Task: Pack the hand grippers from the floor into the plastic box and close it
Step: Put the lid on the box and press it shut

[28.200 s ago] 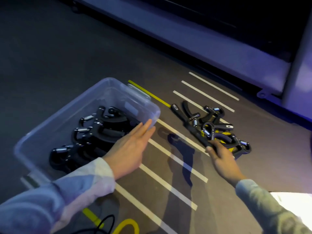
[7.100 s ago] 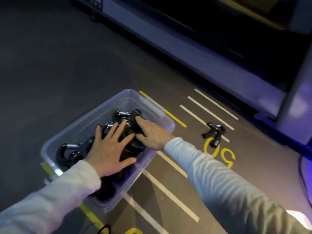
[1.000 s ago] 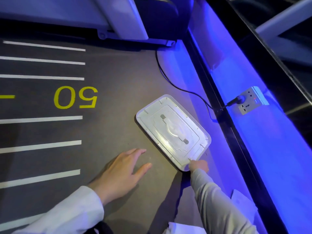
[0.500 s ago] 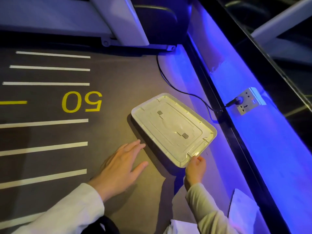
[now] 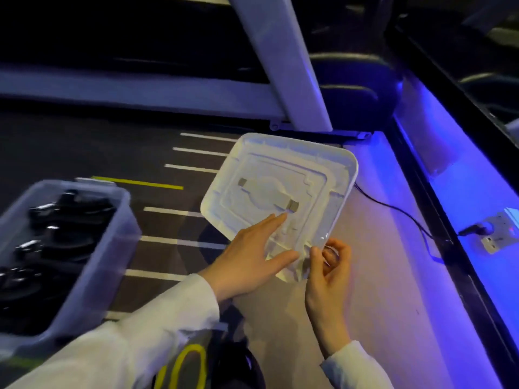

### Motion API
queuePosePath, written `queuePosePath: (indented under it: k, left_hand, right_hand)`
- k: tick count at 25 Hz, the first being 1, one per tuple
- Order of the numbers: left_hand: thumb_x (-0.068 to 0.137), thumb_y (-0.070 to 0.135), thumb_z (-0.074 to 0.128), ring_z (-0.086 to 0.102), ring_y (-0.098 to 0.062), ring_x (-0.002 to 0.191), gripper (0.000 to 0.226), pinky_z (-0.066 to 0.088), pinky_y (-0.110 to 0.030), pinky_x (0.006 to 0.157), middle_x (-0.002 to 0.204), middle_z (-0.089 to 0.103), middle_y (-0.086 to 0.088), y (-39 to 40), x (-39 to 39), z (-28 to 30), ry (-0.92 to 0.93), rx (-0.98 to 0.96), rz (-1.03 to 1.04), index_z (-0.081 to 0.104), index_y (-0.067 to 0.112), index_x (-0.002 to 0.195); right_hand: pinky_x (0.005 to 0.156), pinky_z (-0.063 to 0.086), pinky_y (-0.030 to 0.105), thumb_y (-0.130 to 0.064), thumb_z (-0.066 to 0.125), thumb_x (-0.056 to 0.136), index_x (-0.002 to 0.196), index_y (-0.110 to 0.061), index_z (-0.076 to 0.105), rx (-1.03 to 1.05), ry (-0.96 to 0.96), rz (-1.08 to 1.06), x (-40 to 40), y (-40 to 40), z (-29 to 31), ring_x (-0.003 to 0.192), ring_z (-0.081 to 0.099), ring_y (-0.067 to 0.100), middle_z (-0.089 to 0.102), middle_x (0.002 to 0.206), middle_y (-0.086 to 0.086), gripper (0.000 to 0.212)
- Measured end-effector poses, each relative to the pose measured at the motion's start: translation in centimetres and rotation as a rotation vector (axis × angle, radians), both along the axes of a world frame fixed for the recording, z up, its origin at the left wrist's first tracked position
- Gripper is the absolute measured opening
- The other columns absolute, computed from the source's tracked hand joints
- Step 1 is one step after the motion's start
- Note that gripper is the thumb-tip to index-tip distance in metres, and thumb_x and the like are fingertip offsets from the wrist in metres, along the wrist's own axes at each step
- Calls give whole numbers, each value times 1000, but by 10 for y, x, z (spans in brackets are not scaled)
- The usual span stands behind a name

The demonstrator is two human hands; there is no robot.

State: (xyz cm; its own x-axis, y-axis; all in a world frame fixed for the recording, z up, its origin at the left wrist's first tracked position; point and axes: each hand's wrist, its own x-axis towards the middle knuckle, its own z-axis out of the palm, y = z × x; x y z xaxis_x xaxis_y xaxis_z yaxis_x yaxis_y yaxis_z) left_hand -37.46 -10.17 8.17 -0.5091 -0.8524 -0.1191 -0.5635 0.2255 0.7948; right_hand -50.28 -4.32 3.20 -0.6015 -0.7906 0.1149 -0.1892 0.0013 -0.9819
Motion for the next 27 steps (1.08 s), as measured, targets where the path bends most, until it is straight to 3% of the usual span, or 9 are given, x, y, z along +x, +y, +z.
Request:
queuePosePath:
  k: [4, 8, 10, 12, 16, 19, 21, 23, 27]
  left_hand:
    - [82, 45, 60, 38, -4, 126, 75, 35, -23, 101, 140, 39, 16, 13, 30, 40, 203, 9, 167, 20, 37, 144]
    - [72, 55, 65, 55, 4, 107, 79, 48, -21, 91, 125, 55, 15, 23, 74, 63, 433, -4, 329, 28, 40, 140]
    - [66, 57, 64, 61, -6, 107, 84, 52, -30, 89, 123, 60, 7, 30, 102, 72, 513, -4, 411, 35, 31, 140]
    - [72, 46, 68, 65, -11, 97, 59, 53, -33, 83, 108, 66, 4, 38, 131, 81, 544, -53, 505, 52, 22, 124]
    - [79, 45, 62, 67, -27, 85, 31, 53, -43, 68, 88, 69, -8, 57, 191, 88, 666, -42, 717, 62, 18, 95]
    - [92, 21, 55, 67, -11, 64, 10, 49, -23, 52, 70, 68, -1, 68, 231, 81, 728, -97, 900, 60, 14, 86]
    - [93, 7, 48, 60, -2, 50, 22, 44, -15, 46, 54, 62, 5, 76, 251, 74, 764, -120, 973, 56, 12, 73]
    - [93, 3, 46, 59, -6, 54, 23, 46, -21, 51, 54, 61, 4, 80, 271, 61, 789, -103, 1019, 56, 10, 73]
    - [95, 5, 44, 64, -26, 83, 17, 52, -45, 75, 88, 68, -13, 82, 302, 34, 956, 10, 1080, 61, 7, 99]
  right_hand:
    - [60, 45, 6, -17, 50, 86, 96, -33, 47, -148, 183, 192, 45, -2, 52, 75, 65, -6, 65, 86, -15, 19]
    - [65, 53, 17, -10, 58, 87, 103, -37, 45, -249, 381, 391, 93, -7, 83, 82, 64, -3, 63, 91, -15, 34]
    - [71, 48, 6, -8, 61, 86, 104, -34, 47, -338, 475, 460, 117, -8, 94, 82, 59, -13, 61, 90, -15, 34]
    - [74, 42, -1, -14, 61, 84, 105, -26, 51, -400, 552, 550, 141, -9, 104, 84, 56, -15, 63, 93, -13, 27]
    - [76, 45, 12, -28, 58, 82, 107, -12, 56, -554, 732, 740, 196, -11, 112, 90, 57, 4, 64, 96, 0, 29]
    - [78, 50, 22, -28, 61, 78, 113, -13, 55, -641, 810, 917, 233, -11, 108, 96, 61, 11, 65, 105, 2, 39]
    - [77, 52, 27, -34, 62, 76, 117, -20, 52, -596, 878, 1034, 250, -12, 105, 101, 63, 12, 64, 113, -3, 45]
    - [73, 50, 23, -44, 59, 80, 116, -26, 51, -554, 936, 1076, 265, -17, 102, 102, 61, 7, 63, 115, -11, 41]
    - [76, 44, 18, -39, 45, 89, 107, -21, 60, -464, 827, 1073, 290, -48, 92, 92, 57, 5, 64, 105, -8, 30]
